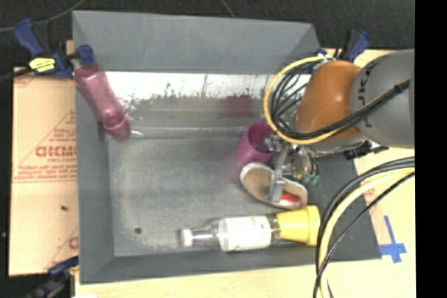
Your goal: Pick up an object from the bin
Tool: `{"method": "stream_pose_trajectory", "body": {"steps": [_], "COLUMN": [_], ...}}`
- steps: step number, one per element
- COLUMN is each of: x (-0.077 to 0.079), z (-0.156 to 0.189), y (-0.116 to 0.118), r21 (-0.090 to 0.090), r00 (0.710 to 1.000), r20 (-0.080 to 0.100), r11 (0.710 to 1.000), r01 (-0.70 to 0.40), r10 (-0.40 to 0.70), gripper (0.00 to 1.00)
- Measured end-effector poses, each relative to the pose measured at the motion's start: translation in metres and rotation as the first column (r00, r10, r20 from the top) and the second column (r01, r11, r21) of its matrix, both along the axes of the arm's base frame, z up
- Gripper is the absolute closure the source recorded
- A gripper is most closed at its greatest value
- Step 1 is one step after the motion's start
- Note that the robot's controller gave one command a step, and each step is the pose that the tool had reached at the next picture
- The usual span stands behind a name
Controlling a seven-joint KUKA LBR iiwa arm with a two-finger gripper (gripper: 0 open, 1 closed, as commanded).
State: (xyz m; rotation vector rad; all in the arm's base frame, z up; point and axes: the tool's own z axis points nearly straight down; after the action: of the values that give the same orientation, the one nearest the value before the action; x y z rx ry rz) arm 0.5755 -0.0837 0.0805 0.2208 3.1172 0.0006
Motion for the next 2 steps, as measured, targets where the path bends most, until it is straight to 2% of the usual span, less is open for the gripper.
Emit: {"method": "stream_pose_trajectory", "body": {"steps": [1, 2], "x": [-0.014, -0.015], "z": [-0.004, -0.007], "y": [0.0, 0.012], "r21": [0.011, 0.002], "r00": [0.987, 0.993], "r20": [0.012, -0.008], "r11": [0.987, 0.993], "r01": [0.161, 0.118], "r10": [-0.161, -0.118], "gripper": [0.0, 1.0]}}
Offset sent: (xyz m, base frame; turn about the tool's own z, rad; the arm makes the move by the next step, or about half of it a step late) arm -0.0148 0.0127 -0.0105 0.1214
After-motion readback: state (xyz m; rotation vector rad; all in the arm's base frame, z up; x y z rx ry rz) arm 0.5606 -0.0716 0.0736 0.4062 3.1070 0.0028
